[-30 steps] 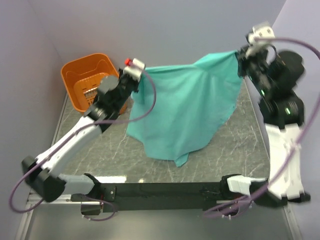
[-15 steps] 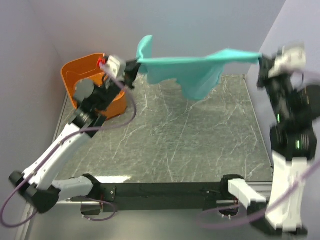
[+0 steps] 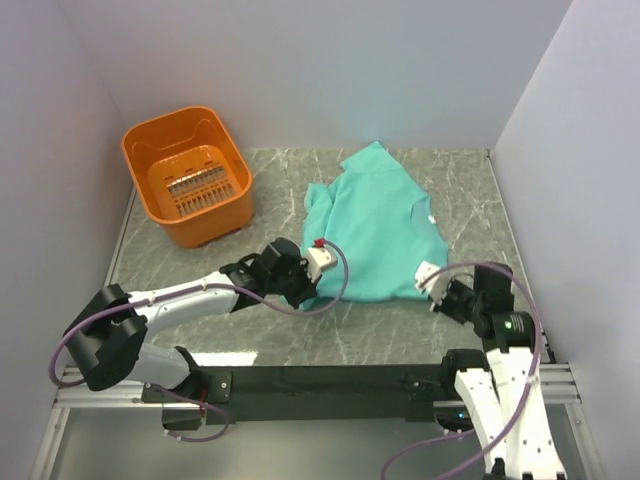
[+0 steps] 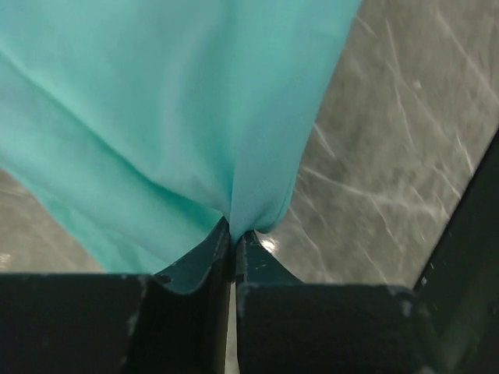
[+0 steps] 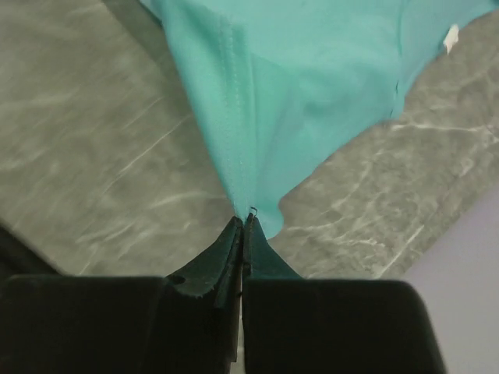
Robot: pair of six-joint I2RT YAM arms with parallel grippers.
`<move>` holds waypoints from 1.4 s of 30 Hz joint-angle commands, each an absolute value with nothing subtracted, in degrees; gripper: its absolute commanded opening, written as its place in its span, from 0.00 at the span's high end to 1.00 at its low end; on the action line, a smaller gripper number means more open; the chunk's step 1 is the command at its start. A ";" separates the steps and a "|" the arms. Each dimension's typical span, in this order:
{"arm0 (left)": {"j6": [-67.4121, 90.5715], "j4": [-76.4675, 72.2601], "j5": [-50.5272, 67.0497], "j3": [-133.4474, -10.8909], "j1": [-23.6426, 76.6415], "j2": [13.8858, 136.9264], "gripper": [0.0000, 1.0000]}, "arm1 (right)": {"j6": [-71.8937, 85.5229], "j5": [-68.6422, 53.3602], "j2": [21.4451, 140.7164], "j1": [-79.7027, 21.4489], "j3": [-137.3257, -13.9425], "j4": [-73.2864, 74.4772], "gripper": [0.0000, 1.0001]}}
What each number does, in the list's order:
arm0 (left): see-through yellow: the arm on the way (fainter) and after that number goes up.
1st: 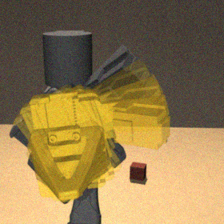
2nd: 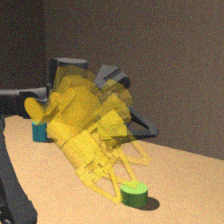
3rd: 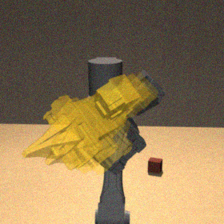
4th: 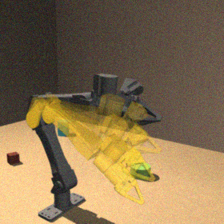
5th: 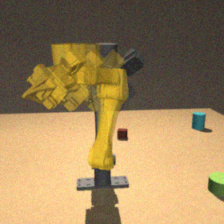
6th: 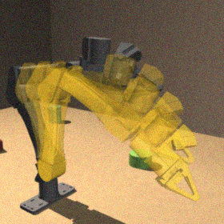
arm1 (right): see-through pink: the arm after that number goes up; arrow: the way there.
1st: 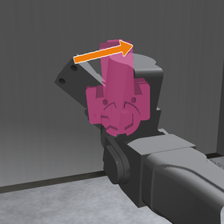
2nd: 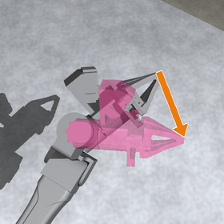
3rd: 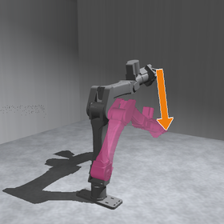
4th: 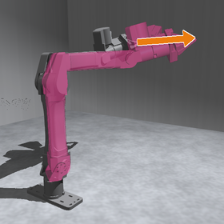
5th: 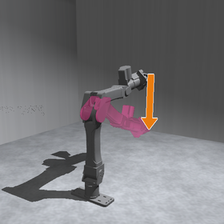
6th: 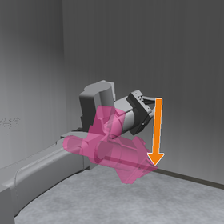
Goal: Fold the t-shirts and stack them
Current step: Flatten the tshirt out
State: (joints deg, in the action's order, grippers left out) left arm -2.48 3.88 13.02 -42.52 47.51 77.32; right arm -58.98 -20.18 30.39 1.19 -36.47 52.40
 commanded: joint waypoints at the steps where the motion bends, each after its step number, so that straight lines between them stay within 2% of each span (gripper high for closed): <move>1: -2.99 10.54 9.85 -47.11 50.27 75.85 0.92 | -69.86 -24.68 23.12 1.41 -39.11 61.94 1.00; 5: -1.41 13.18 8.79 -46.84 51.24 73.22 0.91 | -72.68 -25.40 19.52 1.32 -40.69 69.24 1.00; 8: -0.44 16.43 11.68 -48.42 52.90 73.12 0.84 | -74.26 -25.05 18.28 1.32 -41.92 73.02 1.00; 11: 2.10 19.67 11.69 -49.48 55.54 74.18 0.71 | -74.70 -23.83 17.58 1.32 -43.24 75.57 1.00; 12: 2.54 20.21 11.60 -49.57 56.68 74.27 0.58 | -74.71 -23.64 16.88 1.32 -43.59 75.93 1.00; 13: 3.51 20.56 11.08 -49.83 57.12 74.09 0.51 | -74.01 -23.38 16.35 1.32 -43.85 76.11 1.00; 15: 4.65 21.09 8.98 -50.27 57.66 72.78 0.34 | -72.17 -22.59 14.86 1.32 -44.03 74.28 0.74; 16: 6.31 20.75 4.35 -50.62 57.66 70.25 0.32 | -70.16 -22.59 14.68 1.32 -44.64 73.48 0.62; 17: 6.94 20.31 0.83 -50.80 57.66 68.66 0.26 | -68.48 -22.67 14.68 1.32 -45.00 70.43 0.48; 18: 7.38 18.13 -1.99 -50.80 57.40 66.99 0.18 | -65.86 -23.20 14.94 1.32 -45.09 67.79 0.25; 20: 7.99 14.87 -6.48 -50.80 54.52 63.29 0.12 | -59.18 -24.78 17.30 1.41 -45.00 60.43 0.10; 22: 10.61 12.05 -4.50 -53.16 50.21 63.63 0.11 | -50.85 -26.71 20.37 1.32 -44.30 54.52 0.08; 26: 14.59 9.06 1.92 -57.91 41.41 69.33 0.11 | -34.75 -28.12 35.01 1.41 -43.77 37.49 0.09; 31: 12.92 9.66 1.06 -62.83 39.90 75.49 0.13 | -16.48 -29.71 53.76 0.53 -49.11 25.33 0.22; 36: 9.94 9.76 -3.51 -58.81 39.81 72.78 0.14 | -7.49 -10.05 71.78 -3.86 -56.50 17.67 0.24; 42: 5.72 10.99 -8.61 -51.95 39.81 63.92 0.14 | -3.16 -0.64 91.56 -3.78 -69.59 18.54 0.23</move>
